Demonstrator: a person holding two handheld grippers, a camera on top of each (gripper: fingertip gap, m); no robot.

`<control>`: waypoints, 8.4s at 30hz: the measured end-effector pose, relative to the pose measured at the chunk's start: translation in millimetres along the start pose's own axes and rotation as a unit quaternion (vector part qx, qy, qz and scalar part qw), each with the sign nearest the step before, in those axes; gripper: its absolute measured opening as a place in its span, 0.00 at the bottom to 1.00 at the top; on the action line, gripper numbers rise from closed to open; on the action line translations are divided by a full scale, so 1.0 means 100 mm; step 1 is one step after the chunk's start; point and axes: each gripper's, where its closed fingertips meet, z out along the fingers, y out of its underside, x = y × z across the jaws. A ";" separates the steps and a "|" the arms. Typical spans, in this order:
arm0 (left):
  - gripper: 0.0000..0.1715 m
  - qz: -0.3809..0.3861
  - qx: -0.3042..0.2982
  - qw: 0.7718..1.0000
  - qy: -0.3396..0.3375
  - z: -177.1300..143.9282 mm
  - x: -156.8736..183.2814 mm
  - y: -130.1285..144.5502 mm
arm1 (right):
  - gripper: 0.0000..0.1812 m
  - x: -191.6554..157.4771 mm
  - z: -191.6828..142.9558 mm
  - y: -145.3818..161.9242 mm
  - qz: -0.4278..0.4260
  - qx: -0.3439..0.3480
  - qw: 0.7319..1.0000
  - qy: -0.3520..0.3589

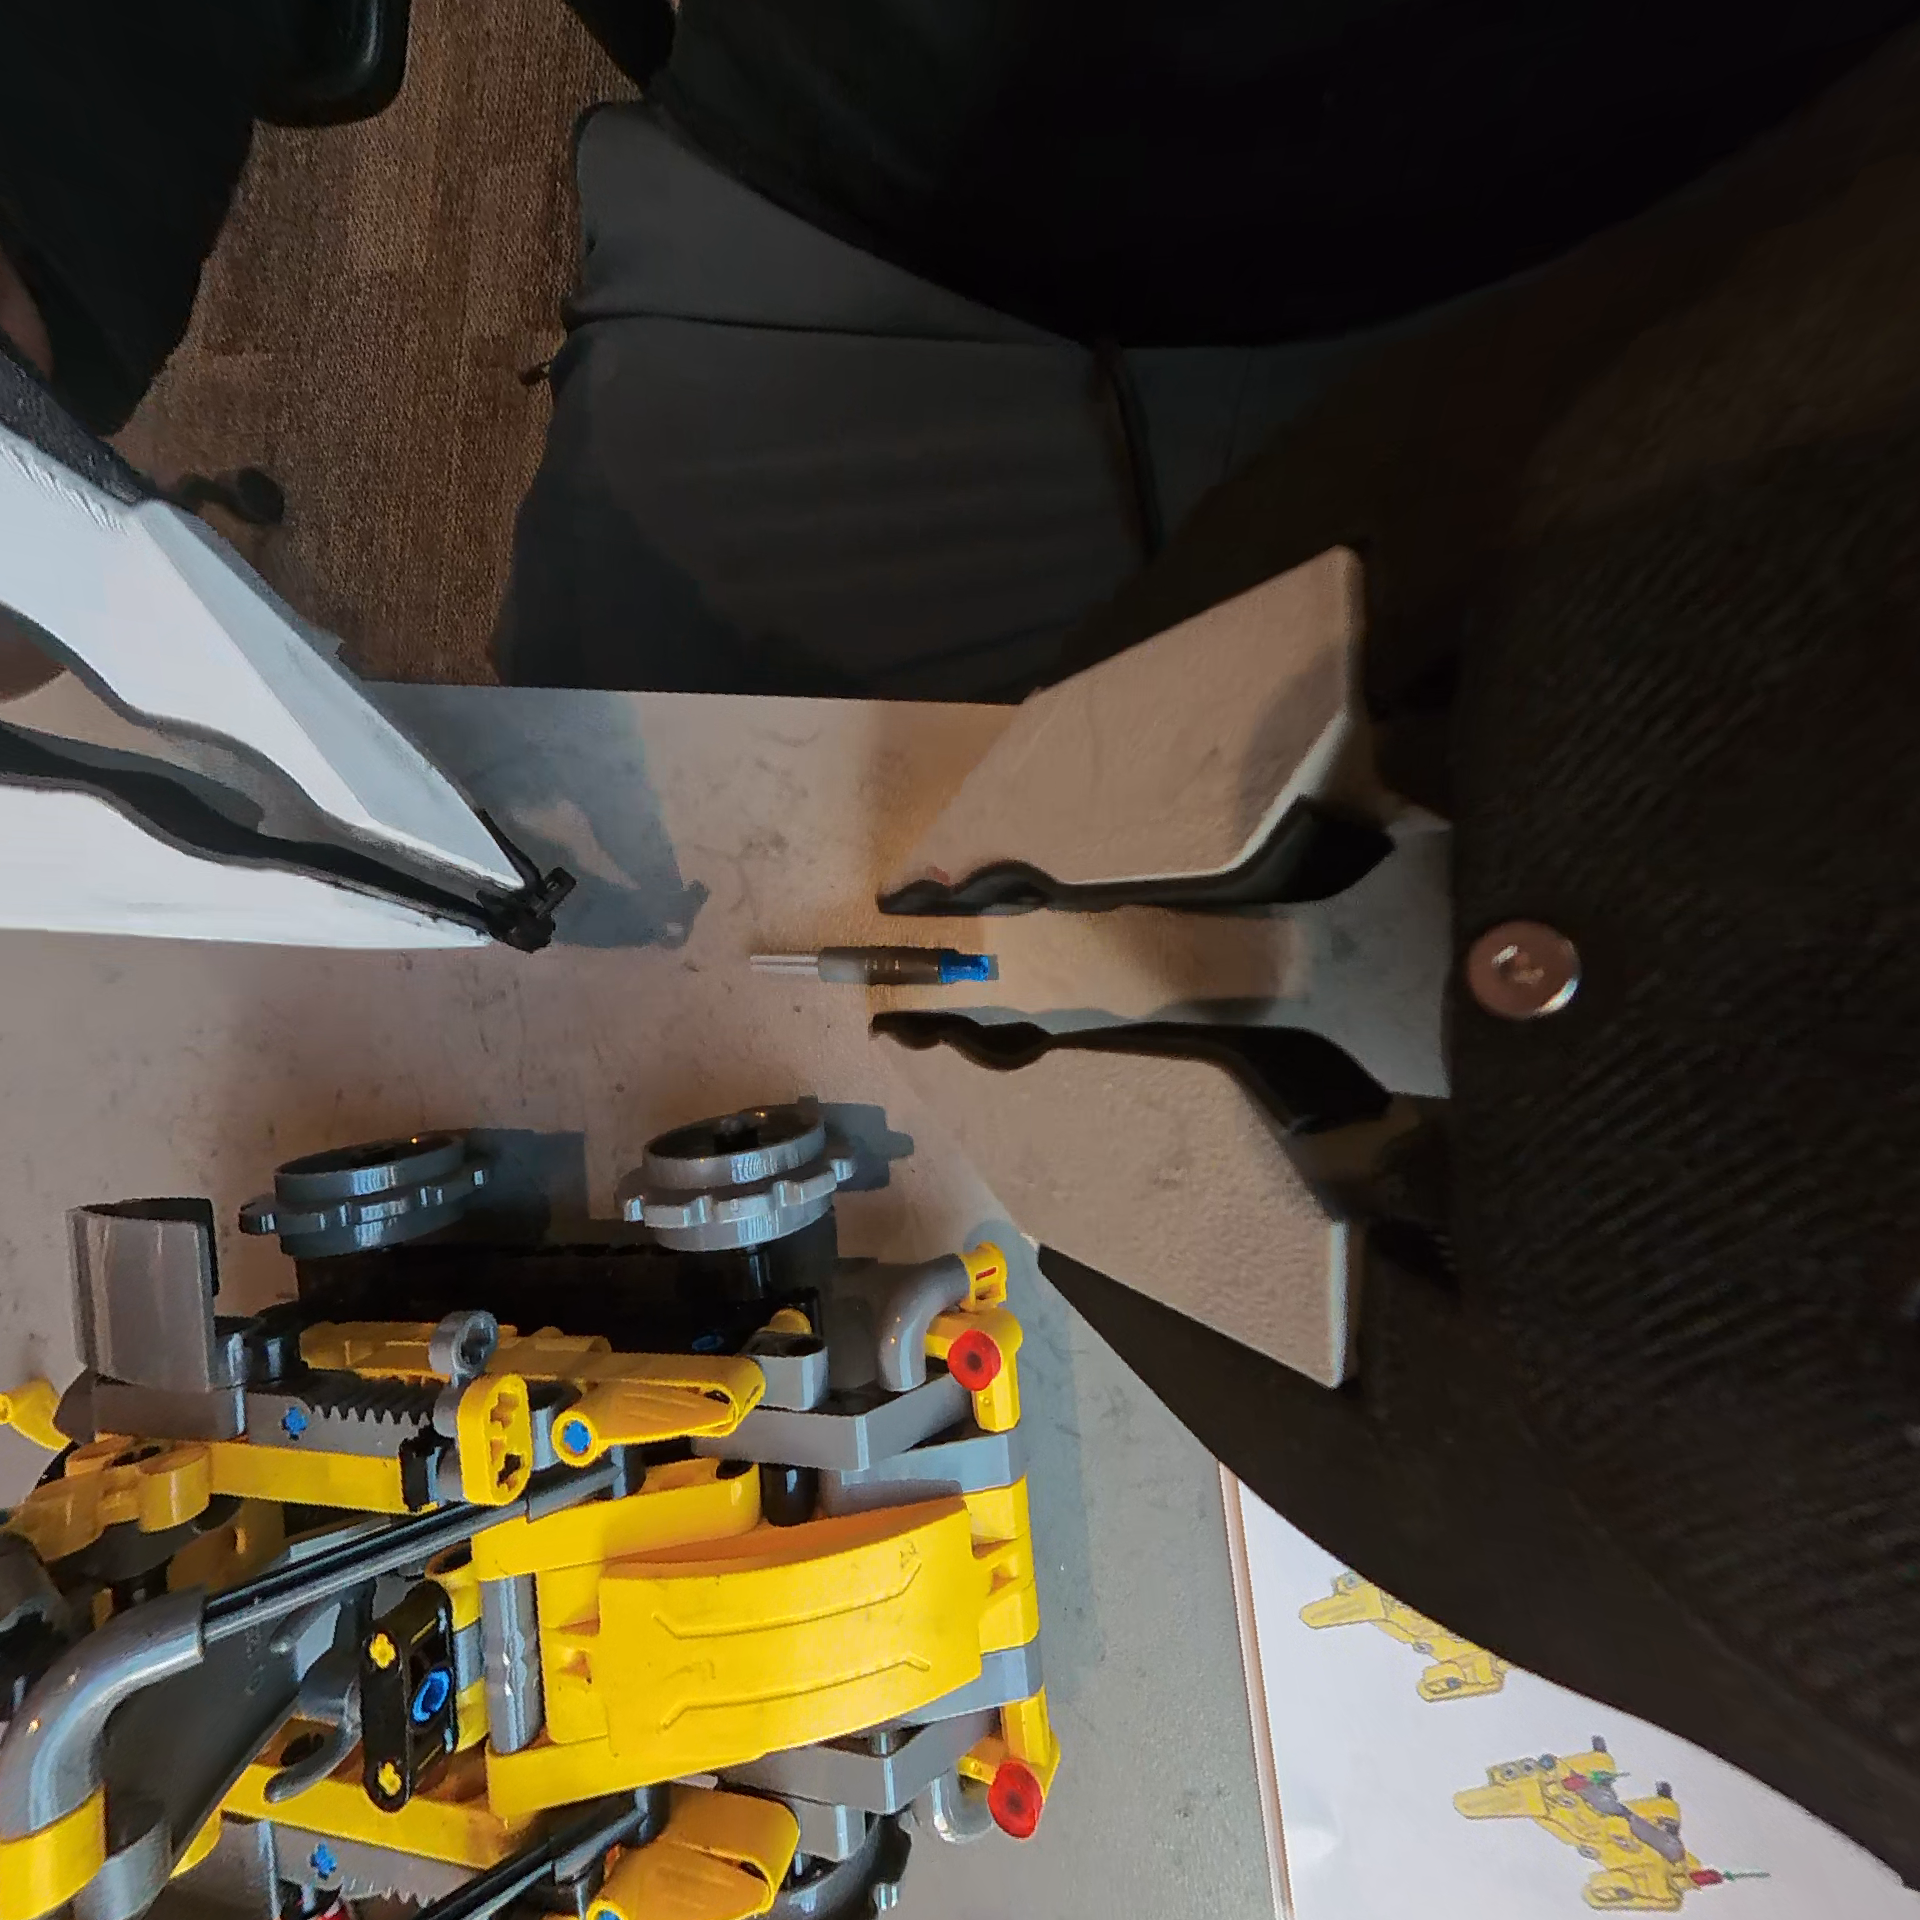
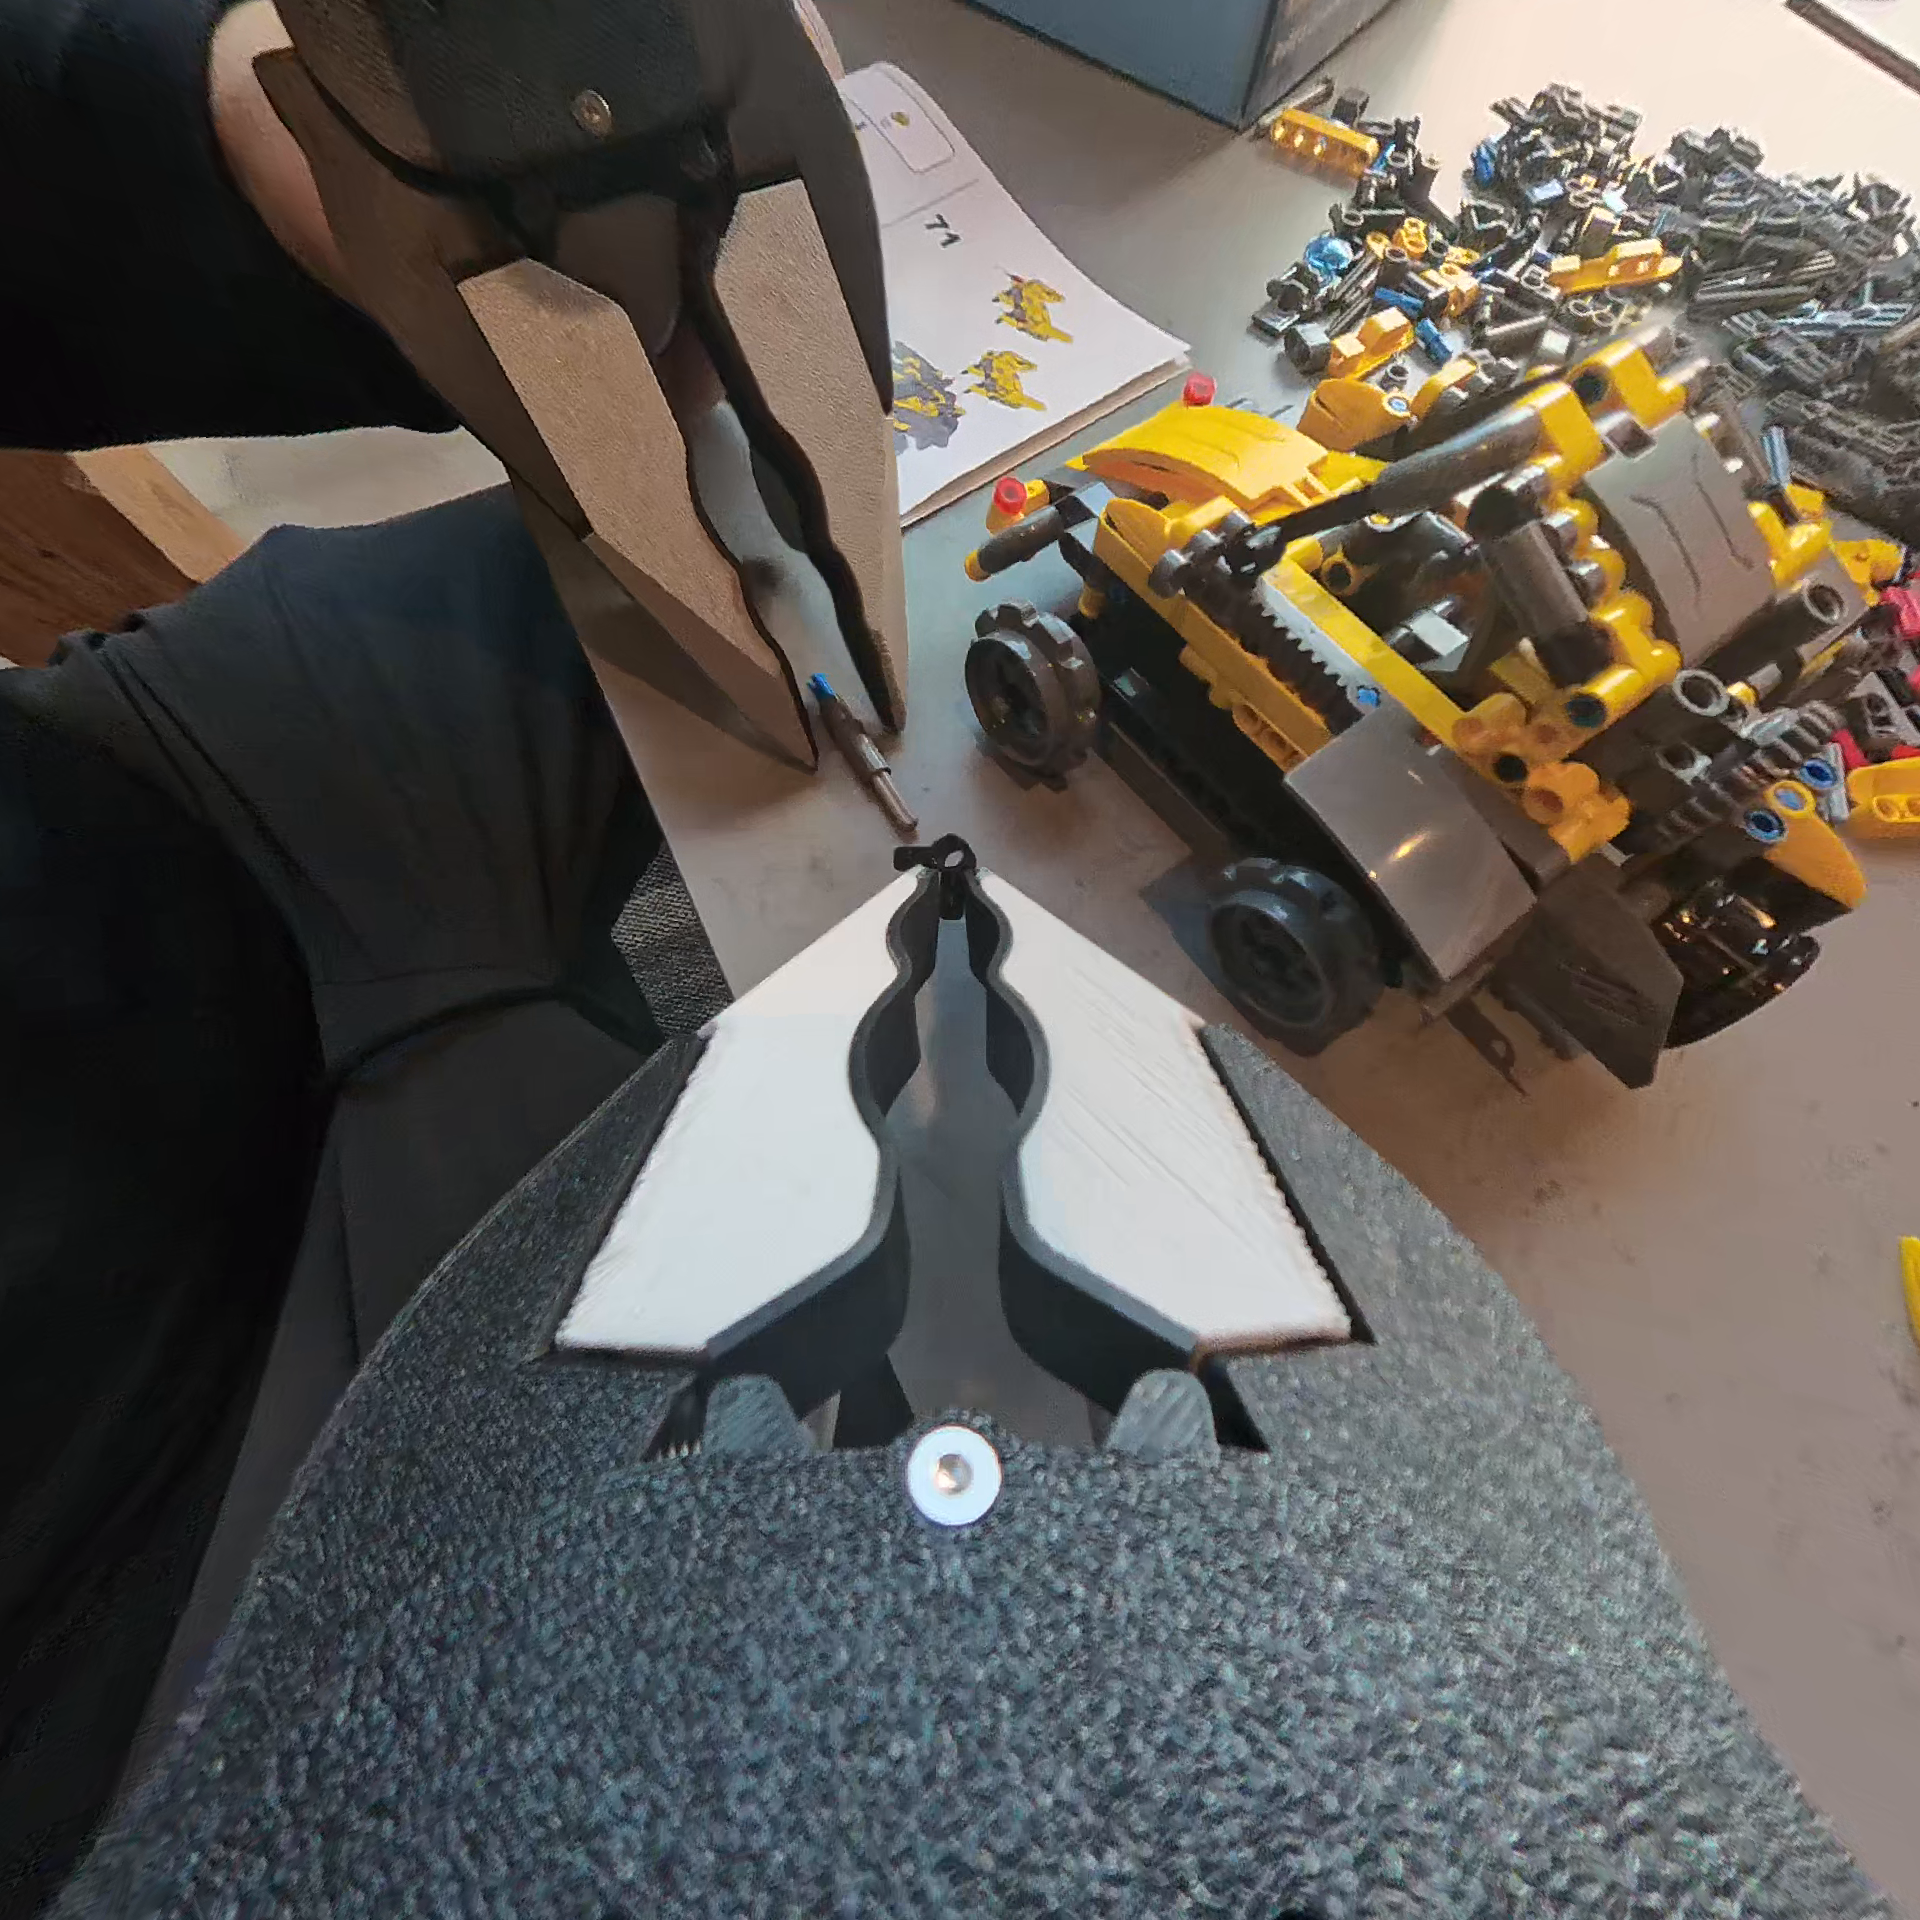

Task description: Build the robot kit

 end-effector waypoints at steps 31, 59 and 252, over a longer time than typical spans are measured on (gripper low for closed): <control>0.24 -0.010 0.052 0.998 0.028 -0.13 0.03 -0.11 | 0.01 -0.21 -0.14 -0.25 -0.070 0.060 0.996 -0.008; 0.20 -0.140 0.183 0.958 0.170 -0.46 0.22 -0.57 | 0.01 -0.33 -0.19 -0.67 -0.220 0.127 0.963 0.092; 0.02 0.045 -0.003 0.999 0.008 0.11 0.13 -0.11 | 0.01 -0.08 0.05 0.26 -0.108 -0.046 0.991 -0.063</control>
